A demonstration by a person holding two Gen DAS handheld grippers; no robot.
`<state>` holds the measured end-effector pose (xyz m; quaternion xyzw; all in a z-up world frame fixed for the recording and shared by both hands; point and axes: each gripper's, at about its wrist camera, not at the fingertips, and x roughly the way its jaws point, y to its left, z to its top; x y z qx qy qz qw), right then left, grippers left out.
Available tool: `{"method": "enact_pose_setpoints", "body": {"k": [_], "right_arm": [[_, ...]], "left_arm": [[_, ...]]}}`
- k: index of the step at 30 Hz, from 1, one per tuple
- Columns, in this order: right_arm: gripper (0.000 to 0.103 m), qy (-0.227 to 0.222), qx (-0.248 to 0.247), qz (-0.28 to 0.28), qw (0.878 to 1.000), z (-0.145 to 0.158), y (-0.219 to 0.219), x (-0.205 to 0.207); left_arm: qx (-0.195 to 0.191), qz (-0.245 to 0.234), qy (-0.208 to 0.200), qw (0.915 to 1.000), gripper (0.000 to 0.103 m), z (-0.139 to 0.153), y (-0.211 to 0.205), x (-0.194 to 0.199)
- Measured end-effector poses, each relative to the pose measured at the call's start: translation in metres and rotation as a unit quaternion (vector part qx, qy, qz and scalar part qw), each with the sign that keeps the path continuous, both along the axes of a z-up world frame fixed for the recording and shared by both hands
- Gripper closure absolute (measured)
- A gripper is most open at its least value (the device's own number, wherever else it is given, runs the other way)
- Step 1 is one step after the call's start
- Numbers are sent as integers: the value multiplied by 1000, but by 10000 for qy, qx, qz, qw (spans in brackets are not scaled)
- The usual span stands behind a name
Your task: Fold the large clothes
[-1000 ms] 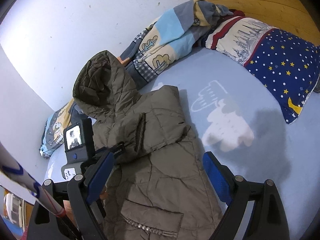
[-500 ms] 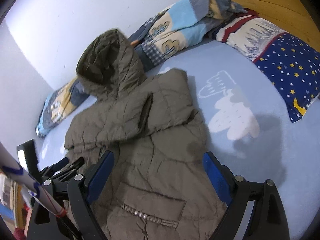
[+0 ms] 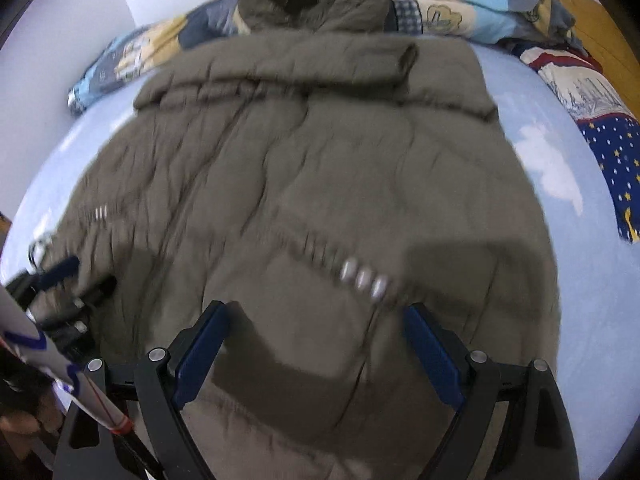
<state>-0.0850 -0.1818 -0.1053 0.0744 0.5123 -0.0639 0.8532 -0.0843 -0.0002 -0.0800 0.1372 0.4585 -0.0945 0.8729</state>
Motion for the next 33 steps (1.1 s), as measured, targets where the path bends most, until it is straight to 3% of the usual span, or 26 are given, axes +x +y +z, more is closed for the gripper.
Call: {"method": "enact_pose_setpoints", "body": {"k": [5,11,16,23,28,33], "right_arm": [[10,-350,72,-108,9993,10,10,-42],[10,-748,127,-684,9948,23,-14,-95],[9,-859,-159,-1531,9843,28,-62,-130],[9,-744,442,-2256,9704,8,-107,-154],[9,-730,1181,-2337,9624,-6,-118,-157],[10,-775,1485,-2404,9561,-12,-122,-159]], "left_arm": [[-79,34,-459,9989,39,18,17,-24],[-166,27,-760,9970,39,28,34,-36],[-306,170,-702,9969,38,27,48,-32],[-537,254,-661,9960,38,31,56,-30],[-1029,808,-465,9903,37,39,93,-15],[-1374,1675,-351,9756,33,49,164,-3]]}}
